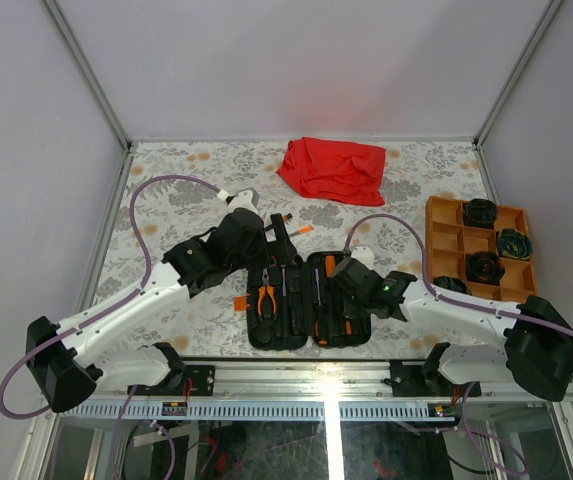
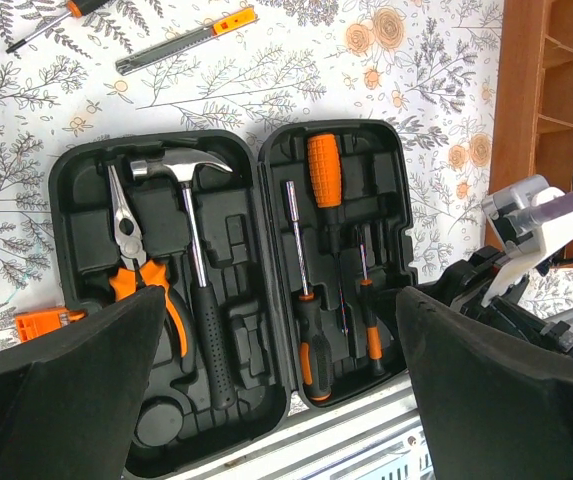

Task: Sort the tools into containers
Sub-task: Place the screwdriver in the storage box.

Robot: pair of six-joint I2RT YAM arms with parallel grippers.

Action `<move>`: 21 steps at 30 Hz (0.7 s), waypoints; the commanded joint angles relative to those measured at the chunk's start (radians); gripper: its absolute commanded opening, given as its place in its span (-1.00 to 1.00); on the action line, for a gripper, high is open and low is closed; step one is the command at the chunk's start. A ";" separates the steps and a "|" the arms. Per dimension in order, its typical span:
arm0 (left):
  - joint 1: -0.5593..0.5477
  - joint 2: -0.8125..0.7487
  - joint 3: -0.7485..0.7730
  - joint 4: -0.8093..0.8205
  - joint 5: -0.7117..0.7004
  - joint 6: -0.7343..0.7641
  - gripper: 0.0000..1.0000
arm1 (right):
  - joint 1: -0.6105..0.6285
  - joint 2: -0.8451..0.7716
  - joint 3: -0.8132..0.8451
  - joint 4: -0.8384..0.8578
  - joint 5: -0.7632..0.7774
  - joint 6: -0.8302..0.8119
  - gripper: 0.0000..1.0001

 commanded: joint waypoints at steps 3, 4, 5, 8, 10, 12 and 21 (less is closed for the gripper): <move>0.002 0.006 -0.007 0.054 0.014 0.009 0.90 | -0.016 0.054 0.044 -0.055 -0.038 -0.022 -0.80; 0.003 0.008 -0.007 0.054 0.012 0.010 0.90 | -0.020 0.065 0.045 -0.063 -0.058 -0.028 -0.82; 0.003 0.008 -0.008 0.054 0.011 0.010 0.90 | -0.025 0.075 0.044 -0.069 -0.078 -0.037 -0.82; 0.002 0.006 -0.011 0.054 0.008 0.013 0.90 | -0.034 0.106 0.050 -0.097 -0.131 -0.057 -0.84; 0.002 0.006 -0.010 0.054 0.004 0.016 0.90 | -0.034 0.120 0.048 -0.106 -0.151 -0.061 -0.87; 0.003 0.005 -0.007 0.053 0.001 0.019 0.90 | -0.034 0.133 0.040 -0.107 -0.164 -0.059 -0.92; 0.002 0.020 -0.002 0.052 -0.006 0.020 0.90 | -0.032 0.252 0.010 -0.135 -0.134 -0.047 -0.99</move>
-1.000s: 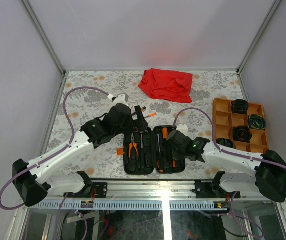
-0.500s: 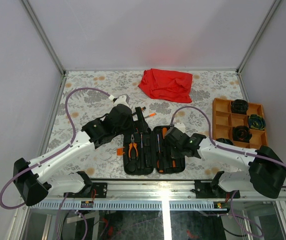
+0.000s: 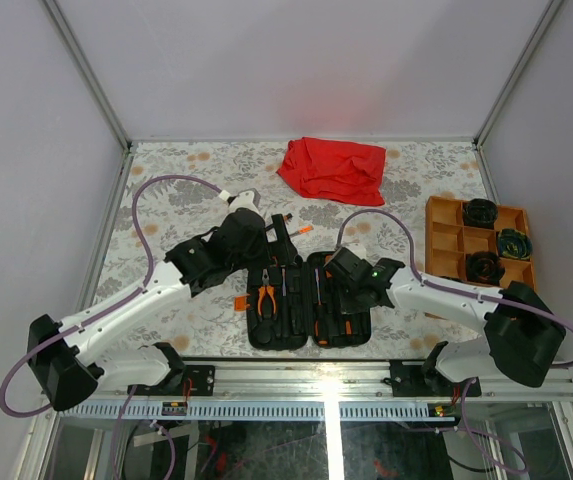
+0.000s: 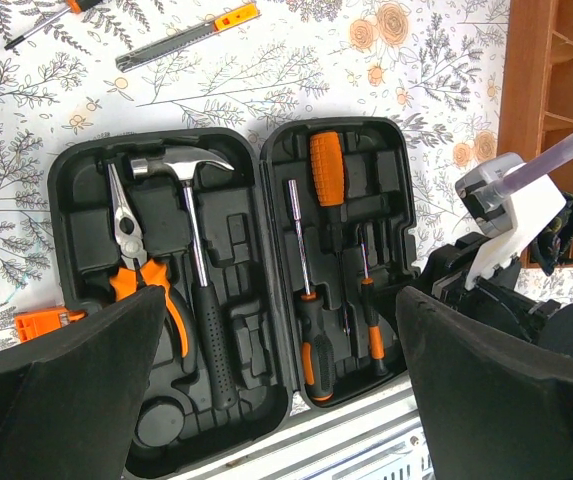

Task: Sort the tools into containers
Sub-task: Place the screwdriver in the storage box.

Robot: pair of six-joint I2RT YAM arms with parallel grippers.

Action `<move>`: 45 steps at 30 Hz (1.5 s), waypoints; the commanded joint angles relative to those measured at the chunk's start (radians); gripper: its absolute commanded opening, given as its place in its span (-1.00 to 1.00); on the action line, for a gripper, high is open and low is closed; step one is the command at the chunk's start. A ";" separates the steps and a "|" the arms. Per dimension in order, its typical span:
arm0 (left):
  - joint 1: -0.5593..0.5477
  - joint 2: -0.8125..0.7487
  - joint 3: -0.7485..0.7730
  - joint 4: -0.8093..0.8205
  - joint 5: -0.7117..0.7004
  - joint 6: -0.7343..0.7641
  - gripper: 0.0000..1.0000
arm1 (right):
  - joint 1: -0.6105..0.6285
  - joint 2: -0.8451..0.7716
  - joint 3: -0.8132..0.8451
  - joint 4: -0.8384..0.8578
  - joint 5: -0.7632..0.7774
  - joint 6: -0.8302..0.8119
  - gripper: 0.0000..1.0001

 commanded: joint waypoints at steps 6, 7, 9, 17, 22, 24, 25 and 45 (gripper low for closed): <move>0.002 0.021 -0.003 0.051 -0.011 0.015 0.90 | 0.029 0.209 -0.147 0.012 -0.096 0.040 -0.99; 0.002 0.025 -0.004 0.051 -0.012 0.014 0.90 | 0.041 0.225 -0.153 0.022 -0.097 0.051 -0.99; 0.003 0.033 -0.005 0.051 -0.011 0.012 0.90 | 0.069 0.262 -0.165 0.043 -0.102 0.079 -0.99; 0.004 0.035 -0.011 0.050 -0.019 0.025 0.90 | 0.136 0.222 -0.175 0.058 -0.048 0.158 -0.99; 0.031 0.020 -0.014 0.047 -0.050 0.063 0.92 | 0.134 0.009 -0.041 -0.021 0.089 0.063 -0.82; 0.049 0.017 -0.010 0.046 -0.059 0.086 0.92 | 0.134 -0.035 -0.002 -0.002 0.087 -0.011 -0.62; 0.059 0.017 -0.009 0.049 -0.060 0.103 0.92 | 0.134 -0.045 0.012 0.008 0.073 -0.050 -0.53; 0.243 -0.046 -0.127 0.125 0.111 0.223 0.91 | 0.109 -0.206 0.047 0.519 0.325 -0.488 0.10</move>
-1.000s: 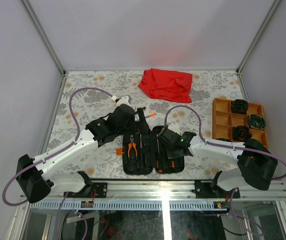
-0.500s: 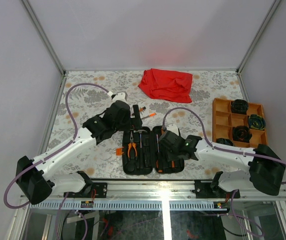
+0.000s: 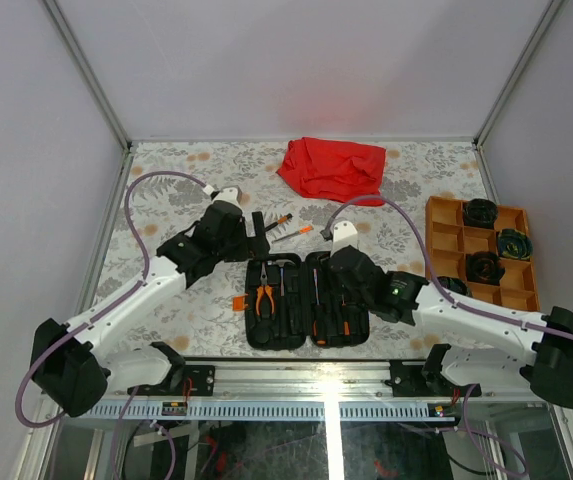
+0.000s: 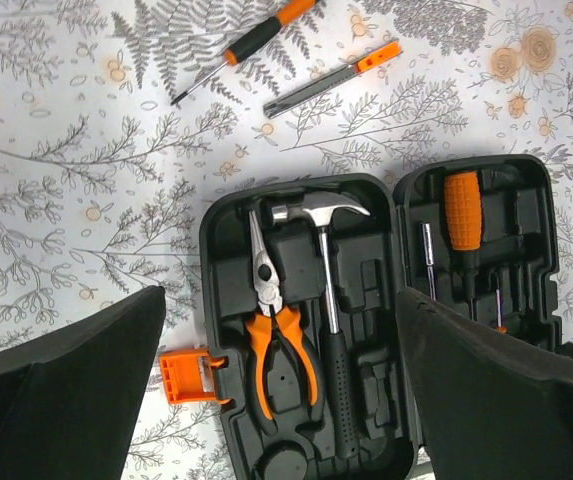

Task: Sort the tools into containers
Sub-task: Place the screwdriver in the storage box.

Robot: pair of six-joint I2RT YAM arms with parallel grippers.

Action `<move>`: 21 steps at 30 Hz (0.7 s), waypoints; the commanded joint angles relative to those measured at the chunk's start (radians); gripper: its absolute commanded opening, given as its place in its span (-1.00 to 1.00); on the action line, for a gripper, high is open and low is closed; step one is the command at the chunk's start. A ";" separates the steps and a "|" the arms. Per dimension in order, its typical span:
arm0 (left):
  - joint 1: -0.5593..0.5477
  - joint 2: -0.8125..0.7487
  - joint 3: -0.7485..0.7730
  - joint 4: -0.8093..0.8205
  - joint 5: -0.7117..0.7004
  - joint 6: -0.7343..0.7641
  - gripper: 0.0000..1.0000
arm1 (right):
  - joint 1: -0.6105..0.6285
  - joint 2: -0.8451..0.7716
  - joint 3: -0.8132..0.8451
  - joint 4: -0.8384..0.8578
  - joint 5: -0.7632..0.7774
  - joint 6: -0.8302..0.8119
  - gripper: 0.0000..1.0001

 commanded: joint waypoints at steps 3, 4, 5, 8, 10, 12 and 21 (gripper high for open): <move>0.088 -0.112 -0.071 0.063 0.109 -0.049 0.92 | -0.072 0.090 0.083 0.285 -0.086 -0.274 0.16; 0.109 -0.129 -0.082 0.062 0.128 -0.050 0.92 | -0.091 0.116 0.107 0.279 -0.127 -0.287 0.17; 0.133 -0.145 -0.091 0.060 0.146 -0.050 0.93 | -0.109 0.149 0.133 0.270 -0.174 -0.296 0.17; 0.203 -0.177 -0.103 0.040 0.188 -0.038 0.93 | -0.170 0.221 0.234 0.206 -0.330 -0.309 0.21; 0.247 -0.193 -0.105 0.020 0.203 -0.025 0.93 | -0.218 0.268 0.294 0.179 -0.446 -0.324 0.23; 0.277 -0.209 -0.105 0.005 0.209 -0.013 0.93 | -0.235 0.304 0.332 0.173 -0.547 -0.393 0.24; 0.300 -0.347 -0.106 -0.072 0.106 0.016 0.92 | -0.258 0.510 0.557 0.076 -0.642 -0.714 0.54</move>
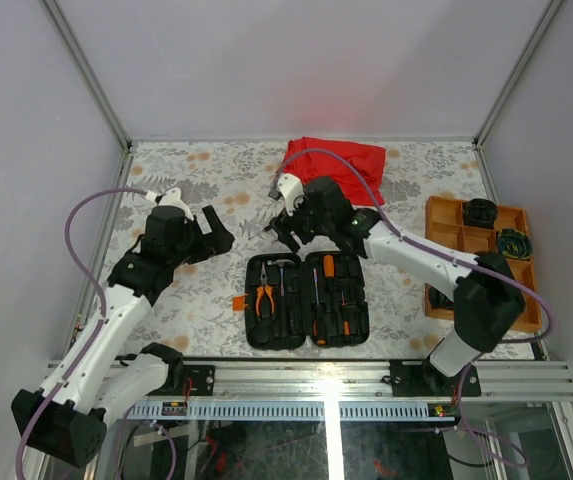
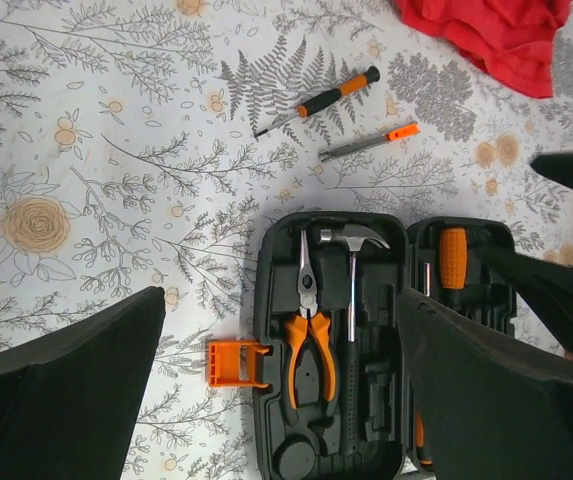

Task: Sort the tools into containers
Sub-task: Place the screwdriver in the storage box, then pick up the screwdriver from the center of the board.

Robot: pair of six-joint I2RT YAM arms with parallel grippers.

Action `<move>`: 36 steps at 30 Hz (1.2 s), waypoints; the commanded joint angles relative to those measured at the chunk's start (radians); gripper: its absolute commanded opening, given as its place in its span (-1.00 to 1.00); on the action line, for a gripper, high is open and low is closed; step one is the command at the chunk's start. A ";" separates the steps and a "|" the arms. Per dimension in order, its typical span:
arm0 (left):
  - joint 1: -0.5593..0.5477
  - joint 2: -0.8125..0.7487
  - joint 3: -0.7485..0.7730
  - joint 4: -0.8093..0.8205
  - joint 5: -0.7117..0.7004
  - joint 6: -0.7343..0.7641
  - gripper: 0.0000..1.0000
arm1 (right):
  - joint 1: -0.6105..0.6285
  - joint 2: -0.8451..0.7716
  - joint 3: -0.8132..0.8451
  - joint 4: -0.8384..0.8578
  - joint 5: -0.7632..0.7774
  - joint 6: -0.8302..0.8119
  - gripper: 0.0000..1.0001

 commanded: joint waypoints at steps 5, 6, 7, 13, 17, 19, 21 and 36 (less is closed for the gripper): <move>0.006 -0.173 -0.045 -0.013 -0.061 0.023 0.92 | -0.045 0.205 0.275 -0.140 -0.280 -0.338 0.55; 0.006 -0.178 -0.048 -0.022 -0.071 0.021 0.92 | -0.055 0.236 0.327 -0.156 -0.332 -0.343 0.54; 0.006 -0.182 -0.050 -0.028 -0.077 0.017 0.92 | -0.062 0.268 0.381 -0.186 -0.372 -0.349 0.54; 0.006 -0.228 -0.028 -0.067 -0.106 0.022 0.92 | -0.066 0.441 0.625 -0.320 -0.404 -0.419 0.59; 0.006 -0.241 0.004 -0.102 -0.114 0.043 0.93 | -0.069 0.502 0.664 -0.370 -0.379 -0.505 0.59; 0.006 -0.240 0.012 -0.110 -0.121 0.051 0.93 | -0.075 0.537 0.701 -0.409 -0.361 -0.546 0.59; 0.004 -0.243 0.010 -0.111 -0.127 0.051 0.94 | -0.083 0.571 0.743 -0.455 -0.360 -0.573 0.55; 0.005 -0.227 -0.019 -0.085 -0.126 0.044 0.95 | -0.113 0.853 1.089 -0.662 -0.370 -0.637 0.48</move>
